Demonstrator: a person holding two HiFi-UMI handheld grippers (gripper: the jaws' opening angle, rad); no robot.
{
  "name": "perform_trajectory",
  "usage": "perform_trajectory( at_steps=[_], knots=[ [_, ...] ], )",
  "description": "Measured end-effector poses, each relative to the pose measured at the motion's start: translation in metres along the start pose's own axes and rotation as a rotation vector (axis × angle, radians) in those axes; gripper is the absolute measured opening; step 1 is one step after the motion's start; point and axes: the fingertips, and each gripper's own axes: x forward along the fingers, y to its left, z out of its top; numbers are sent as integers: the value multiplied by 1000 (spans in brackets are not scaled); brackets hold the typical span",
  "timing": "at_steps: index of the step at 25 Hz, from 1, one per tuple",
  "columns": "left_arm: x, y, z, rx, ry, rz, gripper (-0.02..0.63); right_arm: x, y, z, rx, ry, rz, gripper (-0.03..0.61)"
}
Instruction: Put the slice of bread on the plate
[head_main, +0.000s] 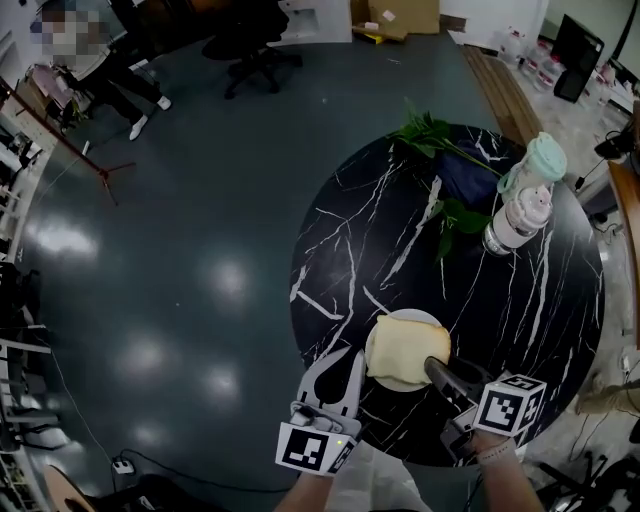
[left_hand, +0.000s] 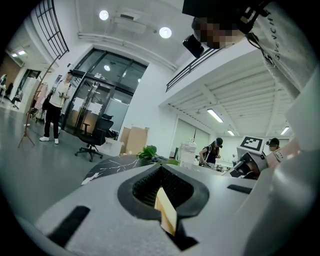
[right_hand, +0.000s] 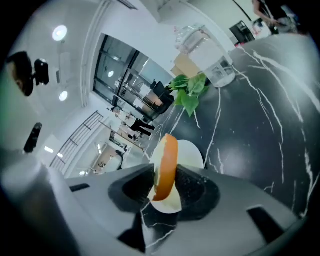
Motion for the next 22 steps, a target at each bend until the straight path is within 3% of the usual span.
perform_trajectory(
  at_steps=[6, 12, 22],
  knots=[
    [0, 4, -1, -20, -7, -1, 8, 3, -3, 9, -282, -4, -135, 151],
    [-1, 6, -1, -34, -11, 2, 8, 2, -15, 9, -460, 18, -256, 175],
    [-4, 3, -2, -25, -9, -3, 8, -4, -9, 13, -506, -50, -264, 200]
  ],
)
